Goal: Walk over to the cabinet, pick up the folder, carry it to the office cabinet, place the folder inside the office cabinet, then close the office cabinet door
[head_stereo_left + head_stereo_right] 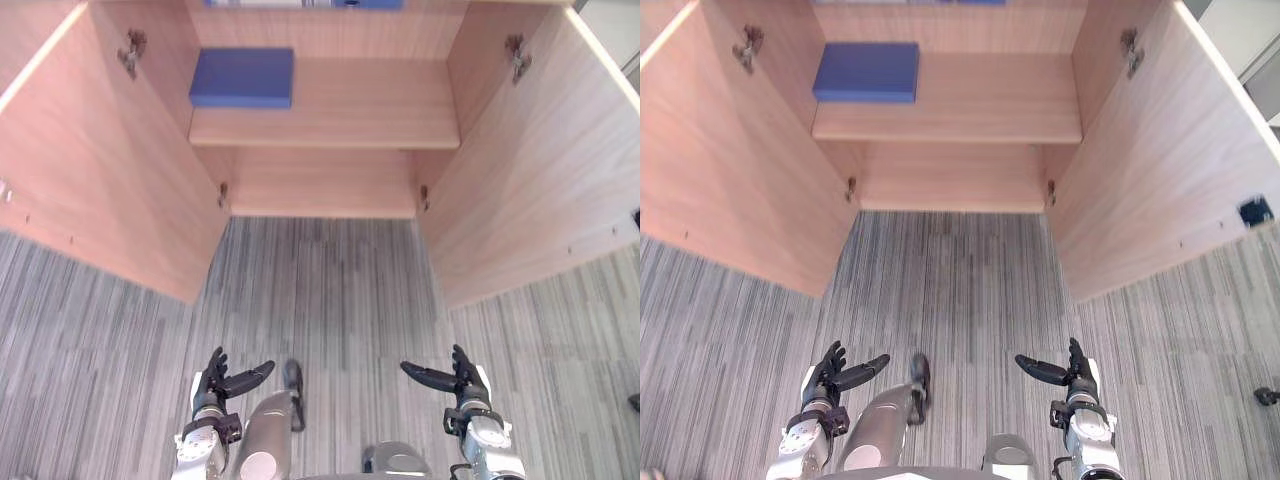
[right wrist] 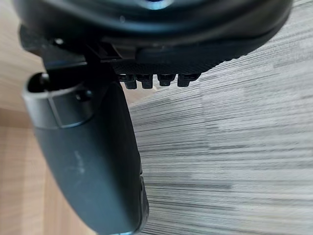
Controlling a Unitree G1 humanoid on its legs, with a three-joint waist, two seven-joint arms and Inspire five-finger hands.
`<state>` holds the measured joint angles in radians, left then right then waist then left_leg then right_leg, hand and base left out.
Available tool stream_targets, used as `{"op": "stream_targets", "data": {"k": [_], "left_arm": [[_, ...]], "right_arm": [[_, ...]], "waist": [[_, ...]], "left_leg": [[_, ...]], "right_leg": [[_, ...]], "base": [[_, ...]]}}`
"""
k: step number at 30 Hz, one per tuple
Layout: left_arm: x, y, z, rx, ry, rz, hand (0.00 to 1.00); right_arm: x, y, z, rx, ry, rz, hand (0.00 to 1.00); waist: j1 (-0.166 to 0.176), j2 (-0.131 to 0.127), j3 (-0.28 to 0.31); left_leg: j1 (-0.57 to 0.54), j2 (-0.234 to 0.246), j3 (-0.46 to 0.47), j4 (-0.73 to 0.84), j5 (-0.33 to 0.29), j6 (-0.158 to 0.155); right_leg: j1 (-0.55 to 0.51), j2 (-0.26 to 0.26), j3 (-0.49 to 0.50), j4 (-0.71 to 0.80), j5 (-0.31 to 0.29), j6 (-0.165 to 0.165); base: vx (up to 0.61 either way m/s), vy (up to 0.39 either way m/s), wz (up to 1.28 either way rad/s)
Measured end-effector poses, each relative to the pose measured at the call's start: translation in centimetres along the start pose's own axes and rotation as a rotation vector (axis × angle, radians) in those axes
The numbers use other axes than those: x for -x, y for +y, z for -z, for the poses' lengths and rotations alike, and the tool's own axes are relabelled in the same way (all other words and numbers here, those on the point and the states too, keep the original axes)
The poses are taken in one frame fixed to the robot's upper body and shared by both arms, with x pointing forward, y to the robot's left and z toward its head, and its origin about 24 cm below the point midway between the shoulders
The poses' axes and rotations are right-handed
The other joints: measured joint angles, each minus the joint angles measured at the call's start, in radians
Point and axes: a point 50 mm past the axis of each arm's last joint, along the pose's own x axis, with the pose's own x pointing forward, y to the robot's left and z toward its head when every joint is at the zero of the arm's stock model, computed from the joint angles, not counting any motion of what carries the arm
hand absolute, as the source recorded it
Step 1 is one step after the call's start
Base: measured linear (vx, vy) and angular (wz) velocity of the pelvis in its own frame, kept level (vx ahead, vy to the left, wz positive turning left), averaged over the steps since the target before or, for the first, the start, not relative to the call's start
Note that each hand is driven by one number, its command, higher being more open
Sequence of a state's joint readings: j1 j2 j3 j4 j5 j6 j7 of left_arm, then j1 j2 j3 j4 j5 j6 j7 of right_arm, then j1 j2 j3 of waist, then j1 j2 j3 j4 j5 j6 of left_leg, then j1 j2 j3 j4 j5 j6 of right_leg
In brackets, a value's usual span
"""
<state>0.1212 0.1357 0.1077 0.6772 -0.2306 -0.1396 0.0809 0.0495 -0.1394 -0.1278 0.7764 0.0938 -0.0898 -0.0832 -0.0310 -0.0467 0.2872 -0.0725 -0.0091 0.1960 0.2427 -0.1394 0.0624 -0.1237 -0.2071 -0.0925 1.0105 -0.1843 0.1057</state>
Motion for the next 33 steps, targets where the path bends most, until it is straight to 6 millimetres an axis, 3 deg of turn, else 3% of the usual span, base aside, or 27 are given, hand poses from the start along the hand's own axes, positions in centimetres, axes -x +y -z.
{"op": "stream_targets", "data": {"k": [1,3,4,5,6,7,8,9,11,13,14,15,16,17,19,20,24,29,33], "left_arm": [[-0.1,0.4,-0.3,-0.012,-0.009,-0.009,1.0],[-0.4,0.5,-1.0,-0.02,-0.032,-0.009,1.0],[-0.7,0.5,-1.6,-0.021,-0.051,-0.009,1.0],[-0.9,0.7,-2.0,-0.026,-0.064,-0.012,1.0],[-0.8,0.8,-1.9,-0.027,-0.061,-0.013,1.0],[-0.7,1.4,-1.7,-0.041,-0.054,-0.023,1.0],[-0.6,1.3,-1.1,-0.037,-0.033,-0.023,1.0],[-0.6,0.3,-0.3,-0.024,0.008,-0.009,1.0],[-0.5,-0.7,0.1,-0.022,0.018,0.017,1.0],[-0.4,-2.1,0.2,-0.006,0.019,0.056,1.0],[-0.1,-2.5,0.2,-0.006,0.009,0.072,1.0],[-0.1,-2.7,0.1,-0.005,0.004,0.078,1.0],[0.1,-3.0,0.0,0.004,-0.009,0.086,1.0],[0.1,-3.0,-0.1,0.004,-0.012,0.087,1.0],[0.0,-2.9,-0.2,0.004,-0.016,0.085,1.0],[0.1,-2.9,-0.1,0.005,-0.013,0.084,1.0],[-0.1,-2.1,-0.8,-0.018,-0.037,0.072,1.0],[0.4,-1.3,-3.2,-0.069,-0.156,0.071,1.0],[1.8,-1.1,-6.4,-0.12,-0.33,0.067,1.0]], "right_arm": [[0.0,0.7,-0.1,0.013,-0.004,-0.024,1.0],[0.0,1.3,-0.3,0.024,-0.019,-0.048,1.0],[0.0,1.5,-0.5,0.031,-0.023,-0.058,1.0],[0.0,1.5,-0.4,0.034,-0.022,-0.063,1.0],[0.0,1.5,-0.4,0.035,-0.021,-0.062,1.0],[0.4,1.1,0.6,0.037,0.004,-0.054,1.0],[0.6,0.7,1.0,0.043,0.015,-0.045,1.0],[0.1,0.0,0.5,0.059,0.02,-0.027,1.0],[0.1,-0.3,0.5,0.039,0.018,-0.008,1.0],[0.6,-0.7,1.3,0.033,0.039,0.007,1.0],[1.1,-0.8,1.9,0.024,0.046,0.014,1.0],[1.2,-0.8,1.9,0.019,0.041,0.015,1.0],[1.1,-1.0,1.5,0.005,0.024,0.023,1.0],[1.1,-1.0,1.4,0.002,0.02,0.024,1.0],[0.8,-1.2,0.8,-0.034,0.0,0.038,1.0],[0.8,-1.5,0.7,-0.054,0.0,0.052,1.0],[1.3,-1.6,2.3,-0.085,0.056,0.068,1.0],[1.6,-1.7,3.6,-0.079,0.108,0.071,1.0],[1.6,-1.8,3.5,-0.077,0.103,0.072,1.0]], "waist": [[-0.013,0.003,-0.003],[-0.016,0.014,0.002],[-0.017,0.023,0.006],[-0.022,0.026,0.006],[-0.025,0.023,0.003],[-0.034,-0.002,-0.012],[-0.039,-0.004,-0.014],[-0.036,0.049,-0.02],[-0.042,0.047,-0.023],[-0.039,0.048,-0.021],[-0.028,0.048,-0.021],[-0.02,0.048,-0.022],[-0.009,0.048,-0.029],[-0.008,0.049,-0.029],[-0.004,0.067,-0.04],[-0.005,0.09,-0.052],[-0.01,0.076,-0.07],[-0.01,0.077,-0.071],[-0.008,0.079,-0.088]], "left_leg": [[0.08,0.004,-0.003,-0.044,-0.006,0.001],[0.155,0.03,-0.005,-0.088,-0.01,-0.005],[0.184,0.059,-0.005,-0.093,-0.011,-0.008],[0.212,0.084,-0.007,-0.093,-0.02,-0.023],[0.227,0.091,-0.007,-0.092,-0.032,-0.044],[0.262,0.079,-0.01,-0.086,-0.078,-0.115],[0.282,0.084,-0.015,-0.079,-0.105,-0.142],[0.278,0.135,-0.022,-0.048,-0.117,-0.153],[0.243,0.15,-0.032,0.065,-0.09,-0.185],[0.135,0.203,-0.054,0.362,-0.054,-0.22],[0.078,0.242,-0.032,0.504,-0.084,-0.215],[0.057,0.252,-0.015,0.525,-0.099,-0.202],[0.005,0.245,0.02,0.448,-0.126,-0.176],[0.001,0.239,0.019,0.415,-0.127,-0.175],[-0.003,0.204,-0.003,0.171,-0.09,-0.16],[-0.003,0.199,-0.011,0.044,0.009,-0.149],[0.051,0.146,0.01,-0.071,0.046,-0.135],[0.107,0.121,0.007,-0.138,0.058,-0.126],[0.125,0.108,-0.004,-0.18,0.076,-0.124]], "right_leg": [[-0.057,-0.002,-0.04,0.035,-0.033,-0.034],[-0.123,0.021,-0.101,-0.038,-0.073,-0.069],[-0.171,0.056,-0.134,-0.173,-0.091,-0.076],[-0.214,0.096,-0.148,-0.402,-0.066,-0.072],[-0.215,0.113,-0.148,-0.521,-0.02,-0.076],[-0.195,0.123,-0.112,-0.765,0.195,-0.098],[-0.195,0.119,-0.106,-0.751,0.274,-0.159],[-0.211,0.156,-0.106,-0.679,0.237,-0.158],[-0.197,0.152,-0.112,-0.64,0.153,-0.162],[-0.093,0.158,-0.14,-0.684,0.113,-0.168],[-0.025,0.171,-0.156,-0.73,0.105,-0.172],[0.005,0.174,-0.159,-0.749,0.104,-0.173],[0.051,0.176,-0.153,-0.793,0.106,-0.169],[0.054,0.175,-0.15,-0.798,0.106,-0.169],[0.068,0.183,-0.129,-0.813,0.108,-0.156],[0.069,0.198,-0.12,-0.816,0.105,-0.145],[0.077,0.166,-0.087,-0.843,0.101,-0.104],[0.127,0.155,-0.089,-0.89,0.109,-0.092],[0.141,0.152,-0.102,-0.906,0.111,-0.089]], "base": [[0.53,0.03,-0.05],[0.4,-0.036,0.07],[0.62,-0.154,0.24],[0.62,-0.184,0.3],[0.65,-0.217,0.42],[0.45,-0.16,0.42],[0.56,-0.193,0.25],[0.52,-0.179,0.1],[0.48,-0.183,0.13],[0.44,-0.21,0.43],[0.33,-0.152,0.31],[0.34,-0.102,0.04],[0.26,-0.051,-0.08],[0.29,-0.013,-0.24],[0.2,0.049,-0.29],[0.28,0.124,-0.35],[0.16,0.104,-0.11],[0.09,0.071,0.04],[0.01,0.005,0.1]]}}
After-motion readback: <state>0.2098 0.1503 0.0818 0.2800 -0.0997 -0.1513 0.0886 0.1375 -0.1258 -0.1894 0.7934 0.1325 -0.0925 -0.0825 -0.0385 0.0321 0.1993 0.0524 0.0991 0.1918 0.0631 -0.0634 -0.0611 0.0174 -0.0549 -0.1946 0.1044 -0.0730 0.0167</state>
